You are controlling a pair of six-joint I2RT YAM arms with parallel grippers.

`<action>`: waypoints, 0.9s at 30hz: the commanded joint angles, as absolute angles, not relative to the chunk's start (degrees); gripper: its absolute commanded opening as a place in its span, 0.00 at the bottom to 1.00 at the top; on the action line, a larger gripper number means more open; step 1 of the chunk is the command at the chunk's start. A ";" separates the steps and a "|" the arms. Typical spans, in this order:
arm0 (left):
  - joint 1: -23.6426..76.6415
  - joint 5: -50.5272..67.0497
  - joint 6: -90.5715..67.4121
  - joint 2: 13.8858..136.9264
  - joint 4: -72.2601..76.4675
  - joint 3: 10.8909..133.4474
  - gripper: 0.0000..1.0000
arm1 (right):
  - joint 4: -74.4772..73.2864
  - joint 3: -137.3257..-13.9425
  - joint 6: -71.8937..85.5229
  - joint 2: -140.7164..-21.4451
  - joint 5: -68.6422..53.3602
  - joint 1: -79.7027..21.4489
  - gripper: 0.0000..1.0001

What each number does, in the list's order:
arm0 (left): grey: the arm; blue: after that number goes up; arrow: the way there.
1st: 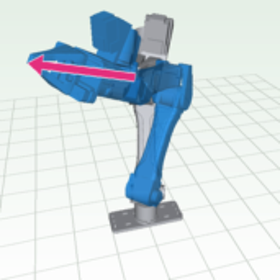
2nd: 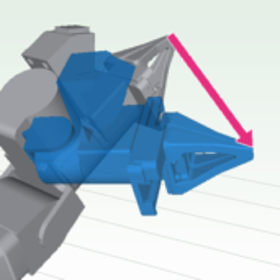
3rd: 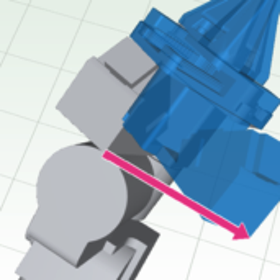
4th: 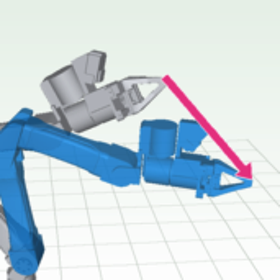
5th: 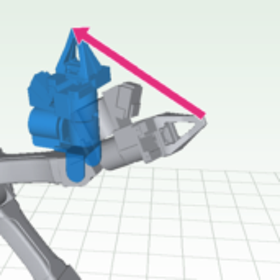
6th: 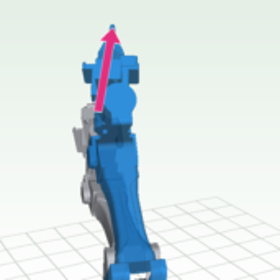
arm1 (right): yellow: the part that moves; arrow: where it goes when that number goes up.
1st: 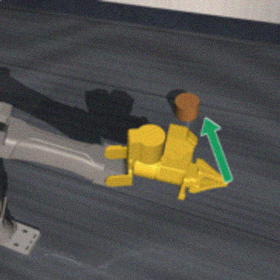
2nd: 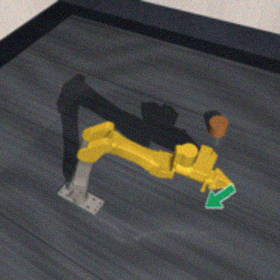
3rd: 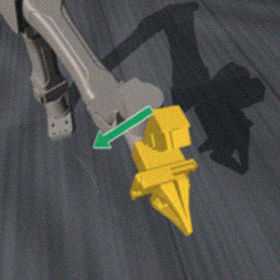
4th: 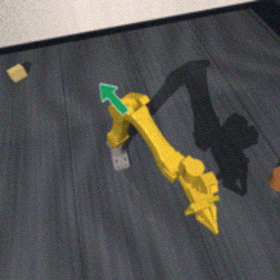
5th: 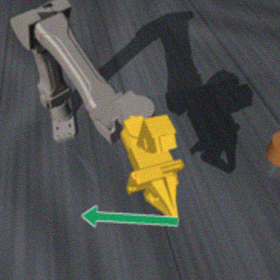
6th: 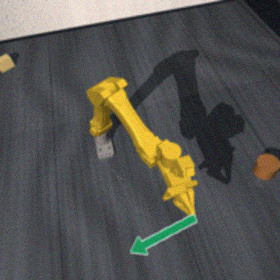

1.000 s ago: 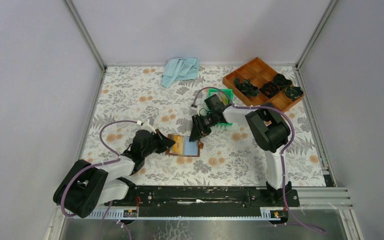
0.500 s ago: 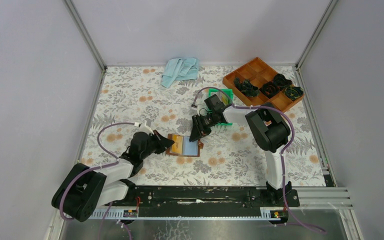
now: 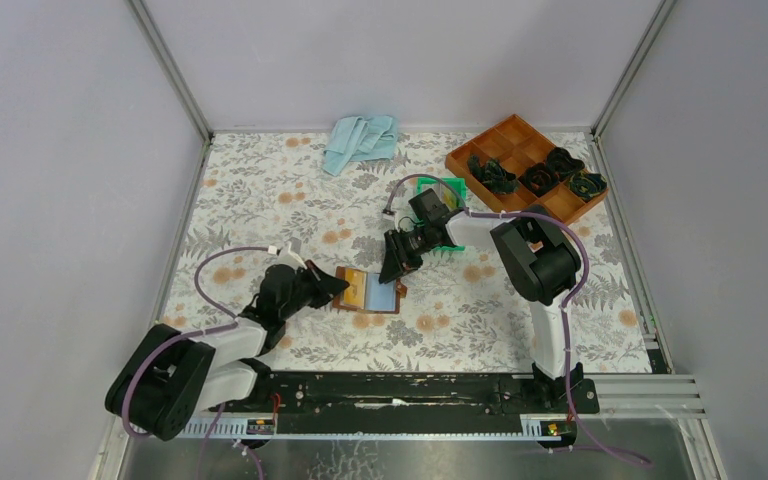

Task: Put the credit cards into the card holder
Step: Insert the credit card into the card holder.

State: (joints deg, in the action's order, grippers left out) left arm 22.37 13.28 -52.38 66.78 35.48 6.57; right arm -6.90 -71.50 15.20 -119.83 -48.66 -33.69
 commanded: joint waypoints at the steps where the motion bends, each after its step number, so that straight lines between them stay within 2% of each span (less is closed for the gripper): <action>1: 21.71 15.82 -53.16 68.61 41.87 5.98 0.00 | -7.42 -71.11 13.71 -117.97 -46.82 -33.35 0.30; 27: 21.71 16.93 -54.12 72.44 46.37 5.87 0.00 | -7.52 -71.14 13.50 -118.03 -46.76 -33.36 0.28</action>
State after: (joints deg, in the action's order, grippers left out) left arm 22.33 16.78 -53.54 72.07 41.74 6.52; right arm -6.92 -71.50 14.76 -119.83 -48.56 -33.69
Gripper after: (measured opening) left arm 0.032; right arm 0.287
